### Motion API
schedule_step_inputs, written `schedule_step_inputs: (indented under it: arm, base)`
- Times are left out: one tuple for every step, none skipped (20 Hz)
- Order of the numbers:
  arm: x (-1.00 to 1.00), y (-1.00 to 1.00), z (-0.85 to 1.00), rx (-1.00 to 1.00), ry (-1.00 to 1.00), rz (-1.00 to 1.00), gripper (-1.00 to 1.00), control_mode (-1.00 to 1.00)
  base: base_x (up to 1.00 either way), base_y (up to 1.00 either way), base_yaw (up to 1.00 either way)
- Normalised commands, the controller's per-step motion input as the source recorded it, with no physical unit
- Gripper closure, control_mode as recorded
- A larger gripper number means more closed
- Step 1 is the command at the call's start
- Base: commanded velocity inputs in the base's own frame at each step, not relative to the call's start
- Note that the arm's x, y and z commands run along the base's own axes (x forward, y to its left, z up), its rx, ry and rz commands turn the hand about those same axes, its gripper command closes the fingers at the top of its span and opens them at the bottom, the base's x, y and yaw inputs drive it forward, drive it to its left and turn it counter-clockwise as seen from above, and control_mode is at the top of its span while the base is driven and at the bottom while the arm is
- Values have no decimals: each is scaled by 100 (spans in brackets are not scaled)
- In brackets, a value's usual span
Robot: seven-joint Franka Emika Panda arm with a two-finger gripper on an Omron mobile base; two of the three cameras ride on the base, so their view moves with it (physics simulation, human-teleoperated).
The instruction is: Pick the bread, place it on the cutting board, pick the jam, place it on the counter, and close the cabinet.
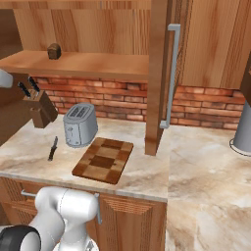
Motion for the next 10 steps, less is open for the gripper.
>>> schedule_step_inputs:
  arm:
    - [0, 18, 4, 0, -4, 4, -100, -100]
    - [0, 19, 3, 0, -3, 3, -100, -100]
    - [9, 19, 0, 0, -2, 2, -100, -100]
    - [9, 20, 0, 0, -1, 2, -100, -100]
    - [9, 24, 0, 0, 0, 1, -100, -100]
    - [9, 26, 3, 0, 0, 1, -100, -100]
    - [13, 26, 3, 0, 0, 1, -100, -100]
    - [16, 24, 3, 0, 0, 1, -100, -100]
    - [24, 17, 3, 0, 0, 0, -100, -100]
    - [29, 12, 3, 0, 0, 0, -100, -100]
  base:
    - [0, 0, 0]
    - [0, 0, 0]
    - [0, 0, 0]
    - [0, 0, 0]
    - [0, 0, 0]
    - [0, 0, 0]
    - [0, 0, 0]
    - [0, 0, 0]
    - [0, 0, 0]
    - [0, 0, 0]
